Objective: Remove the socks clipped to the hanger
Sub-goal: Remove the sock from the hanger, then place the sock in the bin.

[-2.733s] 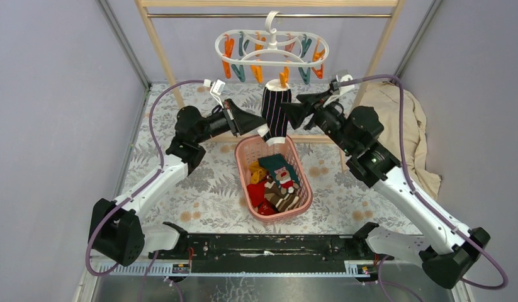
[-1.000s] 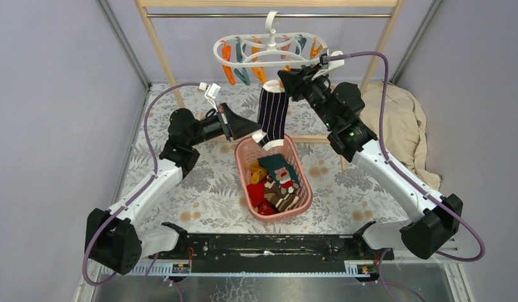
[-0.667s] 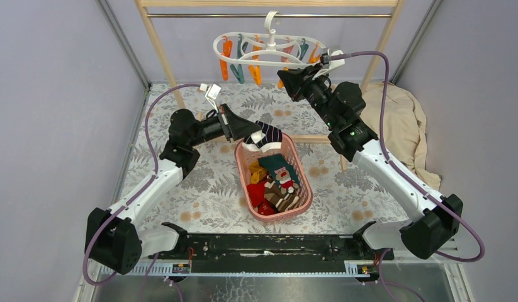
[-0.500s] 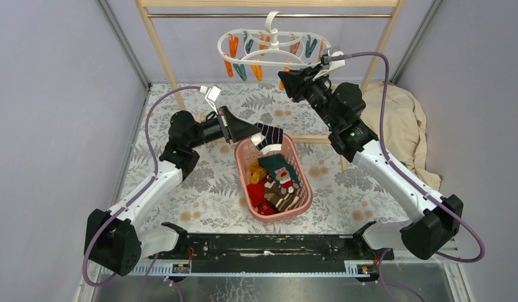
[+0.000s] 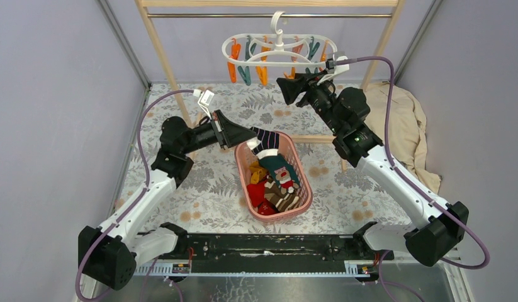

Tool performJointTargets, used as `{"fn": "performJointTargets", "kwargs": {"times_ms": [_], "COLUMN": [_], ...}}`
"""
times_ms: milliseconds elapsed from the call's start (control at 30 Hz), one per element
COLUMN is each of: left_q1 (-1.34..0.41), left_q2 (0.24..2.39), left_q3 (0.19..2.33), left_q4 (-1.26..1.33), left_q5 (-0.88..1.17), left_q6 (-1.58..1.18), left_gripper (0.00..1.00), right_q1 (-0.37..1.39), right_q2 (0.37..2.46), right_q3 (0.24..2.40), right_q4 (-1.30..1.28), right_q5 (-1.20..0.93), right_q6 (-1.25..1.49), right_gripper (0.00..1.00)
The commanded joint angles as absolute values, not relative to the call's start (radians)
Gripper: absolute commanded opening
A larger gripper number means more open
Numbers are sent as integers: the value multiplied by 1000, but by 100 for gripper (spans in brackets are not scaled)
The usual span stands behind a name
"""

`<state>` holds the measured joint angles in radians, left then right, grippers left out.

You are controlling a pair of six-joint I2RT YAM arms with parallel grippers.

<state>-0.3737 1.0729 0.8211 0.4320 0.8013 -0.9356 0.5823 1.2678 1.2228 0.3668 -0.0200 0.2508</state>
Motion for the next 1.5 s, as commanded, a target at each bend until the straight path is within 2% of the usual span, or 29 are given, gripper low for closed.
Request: {"fn": "performJointTargets", "kwargs": {"times_ms": [0, 533, 633, 933, 1467], "left_q1": [-368, -368, -368, -369, -370], "left_q2": [1049, 973, 954, 896, 857], "left_q3": [828, 836, 828, 847, 917], "left_q4": [370, 262, 248, 134, 64], "left_q5": [800, 777, 772, 757, 748], "left_q6": [-903, -886, -883, -848, -848], "left_gripper": [1, 1, 1, 1, 1], "right_q1": [577, 576, 576, 576, 576], "right_q2": [1248, 1293, 1306, 1217, 898], "right_q3": [1253, 1376, 1406, 1324, 1087], "right_q4": [345, 89, 10, -156, -323], "right_q5": [-47, -134, -169, -197, -170], "right_q6": [259, 282, 281, 272, 330], "right_gripper": [66, 81, 89, 99, 100]}}
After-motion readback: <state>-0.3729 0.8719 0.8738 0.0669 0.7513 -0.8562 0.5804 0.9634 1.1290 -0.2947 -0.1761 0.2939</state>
